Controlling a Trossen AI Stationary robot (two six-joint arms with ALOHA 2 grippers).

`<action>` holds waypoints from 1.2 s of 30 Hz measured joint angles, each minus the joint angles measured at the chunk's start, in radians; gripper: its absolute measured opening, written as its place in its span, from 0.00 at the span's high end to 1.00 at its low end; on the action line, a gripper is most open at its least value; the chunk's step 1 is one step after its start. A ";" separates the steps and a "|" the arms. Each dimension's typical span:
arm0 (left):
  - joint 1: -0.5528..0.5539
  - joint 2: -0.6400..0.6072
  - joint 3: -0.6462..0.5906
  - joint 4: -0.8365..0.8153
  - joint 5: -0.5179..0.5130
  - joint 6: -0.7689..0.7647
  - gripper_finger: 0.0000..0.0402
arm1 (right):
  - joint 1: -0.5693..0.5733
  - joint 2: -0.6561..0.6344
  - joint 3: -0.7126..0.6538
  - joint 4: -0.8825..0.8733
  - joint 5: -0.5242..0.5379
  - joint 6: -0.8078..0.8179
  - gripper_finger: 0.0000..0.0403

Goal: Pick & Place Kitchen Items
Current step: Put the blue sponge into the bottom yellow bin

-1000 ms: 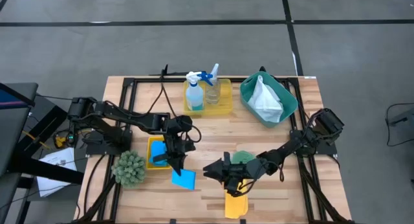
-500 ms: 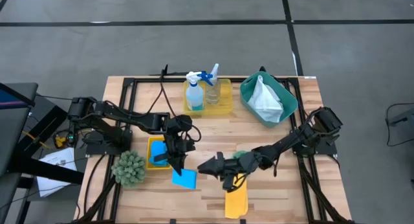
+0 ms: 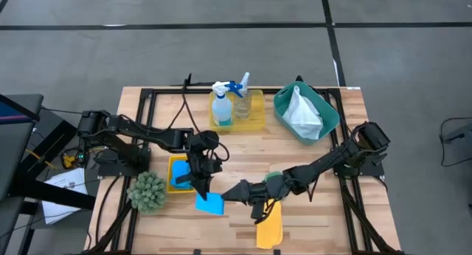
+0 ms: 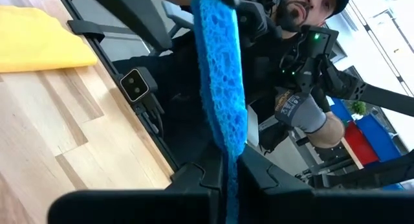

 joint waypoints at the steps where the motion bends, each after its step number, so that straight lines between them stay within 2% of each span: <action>1: 0.000 0.000 0.000 0.001 0.000 0.000 0.99 | 0.000 0.000 0.002 0.003 0.000 -0.002 0.58; 10: 0.000 0.000 0.000 0.004 0.001 0.000 0.99 | -0.011 0.000 0.020 0.005 -0.012 -0.067 0.64; 15: 0.000 0.000 0.000 0.038 0.001 -0.013 0.98 | -0.026 0.000 0.020 0.005 -0.041 -0.067 0.77; 20: 0.001 0.000 0.000 0.053 0.002 -0.027 0.98 | -0.027 0.000 0.020 0.005 -0.048 -0.068 0.95; 24: 0.006 0.000 -0.001 0.050 -0.040 -0.026 0.96 | -0.020 0.000 0.020 0.005 -0.042 -0.067 0.97; 30: 0.066 -0.001 -0.001 0.031 -0.057 -0.053 0.87 | 0.004 -0.001 0.020 -0.039 0.060 0.002 0.99; 36: 0.156 -0.047 -0.001 -0.006 -0.071 -0.045 0.78 | 0.032 0.000 0.020 -0.185 0.222 0.152 0.99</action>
